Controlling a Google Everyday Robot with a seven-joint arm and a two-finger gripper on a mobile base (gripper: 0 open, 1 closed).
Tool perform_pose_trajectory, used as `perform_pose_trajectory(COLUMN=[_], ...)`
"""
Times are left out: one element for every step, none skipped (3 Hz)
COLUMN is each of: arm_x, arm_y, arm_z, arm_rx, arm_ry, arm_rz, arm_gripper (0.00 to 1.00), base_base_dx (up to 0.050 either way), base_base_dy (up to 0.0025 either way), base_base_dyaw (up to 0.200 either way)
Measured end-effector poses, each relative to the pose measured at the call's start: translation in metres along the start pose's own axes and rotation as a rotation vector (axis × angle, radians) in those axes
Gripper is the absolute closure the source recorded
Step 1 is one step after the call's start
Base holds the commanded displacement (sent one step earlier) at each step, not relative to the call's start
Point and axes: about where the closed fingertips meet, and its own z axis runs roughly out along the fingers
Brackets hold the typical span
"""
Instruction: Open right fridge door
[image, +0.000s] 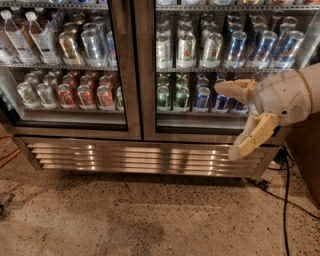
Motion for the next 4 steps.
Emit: perform_pose_trajectory(arm_x=[-0.0032, 0.001, 0.001, -0.0011], arm_y=[0.002, -0.003, -0.003, -0.0027], arm_z=[0.0088, 0.0133, 0.0134, 0.0138], arm_rx=[-0.111, -0.152, -0.152, -0.122], arm_ry=[-0.186, -0.286, -0.286, -0.284], arm_rz=[0.009, 0.058, 0.058, 0.05], arm_gripper=[0.0, 0.0, 0.0, 0.0], base_base_dx=[0.0, 0.0, 0.0, 0.0], base_base_dy=[0.0, 0.0, 0.0, 0.0], base_base_dyaw=[0.0, 0.0, 0.0, 0.0])
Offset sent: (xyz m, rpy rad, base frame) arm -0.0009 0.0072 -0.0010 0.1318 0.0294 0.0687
